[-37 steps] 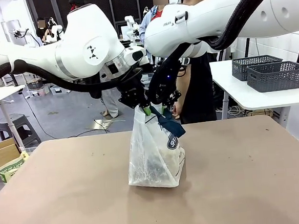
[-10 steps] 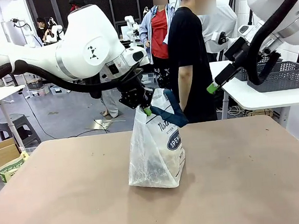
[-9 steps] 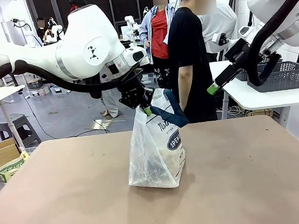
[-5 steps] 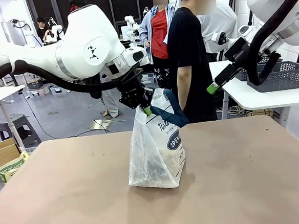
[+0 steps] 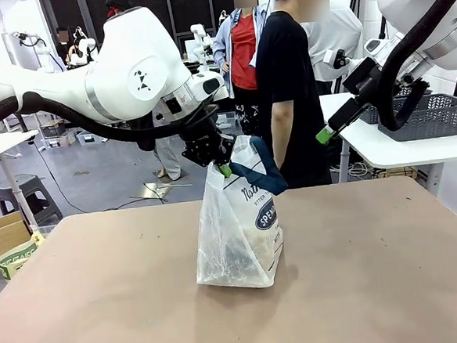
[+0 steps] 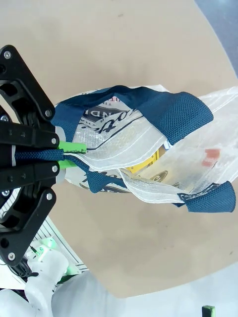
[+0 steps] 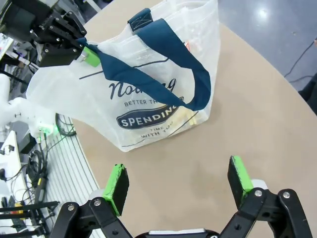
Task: Transfer purchased items from the store into the shopping bag.
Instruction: Move the Reusable shopping bag to the right side of the table.
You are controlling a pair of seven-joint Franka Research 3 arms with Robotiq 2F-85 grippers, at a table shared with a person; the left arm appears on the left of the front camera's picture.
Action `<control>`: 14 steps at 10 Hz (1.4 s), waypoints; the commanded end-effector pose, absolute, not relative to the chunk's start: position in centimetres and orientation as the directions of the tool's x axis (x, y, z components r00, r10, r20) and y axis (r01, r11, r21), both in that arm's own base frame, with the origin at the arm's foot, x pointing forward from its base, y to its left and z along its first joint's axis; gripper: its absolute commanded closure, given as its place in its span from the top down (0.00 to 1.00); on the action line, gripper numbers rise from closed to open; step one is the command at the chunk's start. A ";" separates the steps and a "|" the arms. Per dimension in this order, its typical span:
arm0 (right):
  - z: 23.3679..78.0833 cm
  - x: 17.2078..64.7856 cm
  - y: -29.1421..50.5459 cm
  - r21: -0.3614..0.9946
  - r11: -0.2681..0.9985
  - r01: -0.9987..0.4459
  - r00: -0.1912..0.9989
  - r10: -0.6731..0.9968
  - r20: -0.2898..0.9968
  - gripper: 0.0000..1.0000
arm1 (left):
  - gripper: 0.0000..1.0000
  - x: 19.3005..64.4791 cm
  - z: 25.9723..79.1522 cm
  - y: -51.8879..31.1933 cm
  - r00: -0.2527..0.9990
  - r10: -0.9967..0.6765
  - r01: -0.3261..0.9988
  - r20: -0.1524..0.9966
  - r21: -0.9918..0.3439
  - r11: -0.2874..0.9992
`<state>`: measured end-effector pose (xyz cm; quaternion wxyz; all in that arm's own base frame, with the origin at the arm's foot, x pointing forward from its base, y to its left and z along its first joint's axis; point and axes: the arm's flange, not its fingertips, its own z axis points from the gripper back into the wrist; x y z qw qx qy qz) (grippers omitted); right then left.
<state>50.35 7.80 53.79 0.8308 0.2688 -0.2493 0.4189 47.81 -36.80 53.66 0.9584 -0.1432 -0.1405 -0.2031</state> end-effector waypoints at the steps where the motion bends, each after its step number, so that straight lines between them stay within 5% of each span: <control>1: 54.0 50.3 7.9 0.241 0.498 -0.833 0.522 0.564 0.639 1.00 | 0.00 47.8 53.7 -36.8 0.878 -0.349 0.430 0.327 -0.217 0.877; 8: 54.0 50.3 7.9 0.241 0.498 -0.833 0.522 0.564 0.639 1.00 | 0.00 51.3 59.2 -33.0 0.916 -0.357 0.380 0.185 -0.106 0.919; 14: 54.0 50.3 7.9 0.241 0.498 -0.833 0.522 0.564 0.639 1.00 | 0.00 52.6 62.6 -22.9 0.911 -0.274 0.286 0.307 0.007 0.958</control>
